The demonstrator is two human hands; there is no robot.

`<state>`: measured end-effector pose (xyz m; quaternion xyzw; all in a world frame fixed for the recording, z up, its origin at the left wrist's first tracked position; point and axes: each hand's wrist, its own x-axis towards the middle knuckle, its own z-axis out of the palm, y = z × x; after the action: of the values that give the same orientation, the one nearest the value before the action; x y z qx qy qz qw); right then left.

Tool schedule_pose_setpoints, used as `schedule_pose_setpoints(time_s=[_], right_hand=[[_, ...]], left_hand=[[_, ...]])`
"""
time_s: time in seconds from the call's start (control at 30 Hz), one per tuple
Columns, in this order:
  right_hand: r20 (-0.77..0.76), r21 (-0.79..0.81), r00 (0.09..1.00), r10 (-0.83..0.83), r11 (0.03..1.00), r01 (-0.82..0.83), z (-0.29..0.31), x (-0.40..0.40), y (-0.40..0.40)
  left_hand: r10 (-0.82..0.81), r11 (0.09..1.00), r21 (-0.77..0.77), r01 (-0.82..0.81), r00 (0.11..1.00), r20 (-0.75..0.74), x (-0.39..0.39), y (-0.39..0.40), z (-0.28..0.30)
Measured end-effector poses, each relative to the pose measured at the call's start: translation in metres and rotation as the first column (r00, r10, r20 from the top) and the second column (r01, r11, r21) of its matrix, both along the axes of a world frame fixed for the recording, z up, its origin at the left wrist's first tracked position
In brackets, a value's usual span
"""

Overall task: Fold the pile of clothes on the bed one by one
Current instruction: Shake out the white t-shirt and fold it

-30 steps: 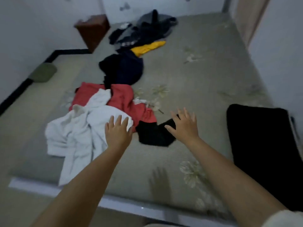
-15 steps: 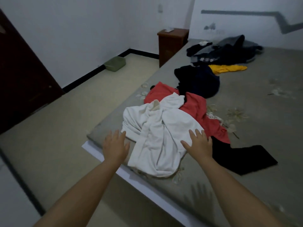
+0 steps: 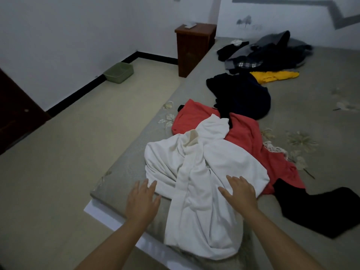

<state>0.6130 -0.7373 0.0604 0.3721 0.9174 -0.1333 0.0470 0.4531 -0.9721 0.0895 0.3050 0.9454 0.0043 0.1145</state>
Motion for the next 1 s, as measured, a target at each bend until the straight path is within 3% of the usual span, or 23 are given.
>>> schedule_pose_setpoints(time_s=[0.17, 0.27, 0.37, 0.47, 0.57, 0.67, 0.83, 0.9, 1.0], right_hand=[[0.009, -0.088, 0.998, -0.061, 0.994, 0.062, -0.059, -0.07, 0.031], [-0.035, -0.155, 0.994, -0.103, 0.983, 0.096, -0.091, -0.106, 0.03], [-0.08, -0.242, 0.975, -0.207, 0.953, 0.183, -0.113, -0.133, 0.019], [-0.276, -0.112, 0.921, -0.273, 0.961, 0.252, -0.124, -0.144, 0.014], [-0.482, 0.018, 0.846, -0.229, 0.962, 0.272, -0.135, -0.139, 0.007], [-0.527, -0.029, 0.812, -0.253, 0.96, 0.28, -0.136, -0.127, 0.0], [-0.507, -0.131, 0.809, -0.297, 0.955, 0.268, -0.116, -0.119, -0.024], [-0.478, -0.288, 0.807, -0.346, 0.93, 0.229, -0.104, -0.115, -0.042], [-0.374, -0.496, 0.852, -0.367, 0.855, 0.15, -0.089, -0.11, -0.086]], left_hand=[[-0.1, 0.995, 0.026, 0.099, 0.992, 0.076, -0.083, 0.077, -0.043], [-0.12, 0.986, 0.129, 0.103, 0.984, 0.129, -0.127, 0.126, -0.068], [-0.275, 0.94, 0.249, 0.233, 0.95, 0.148, -0.162, 0.165, -0.088], [-0.4, 0.874, 0.356, 0.33, 0.906, 0.141, -0.193, 0.204, -0.103], [-0.441, 0.864, 0.338, 0.374, 0.885, 0.151, -0.212, 0.246, -0.12], [-0.421, 0.898, 0.249, 0.364, 0.875, 0.24, -0.213, 0.273, -0.134], [-0.532, 0.794, 0.53, 0.298, 0.763, 0.367, -0.189, 0.258, -0.134], [-0.576, 0.785, 0.498, 0.368, 0.729, 0.37, -0.191, 0.227, -0.124], [-0.616, 0.783, 0.184, 0.594, 0.701, 0.359, -0.213, 0.163, -0.1]])
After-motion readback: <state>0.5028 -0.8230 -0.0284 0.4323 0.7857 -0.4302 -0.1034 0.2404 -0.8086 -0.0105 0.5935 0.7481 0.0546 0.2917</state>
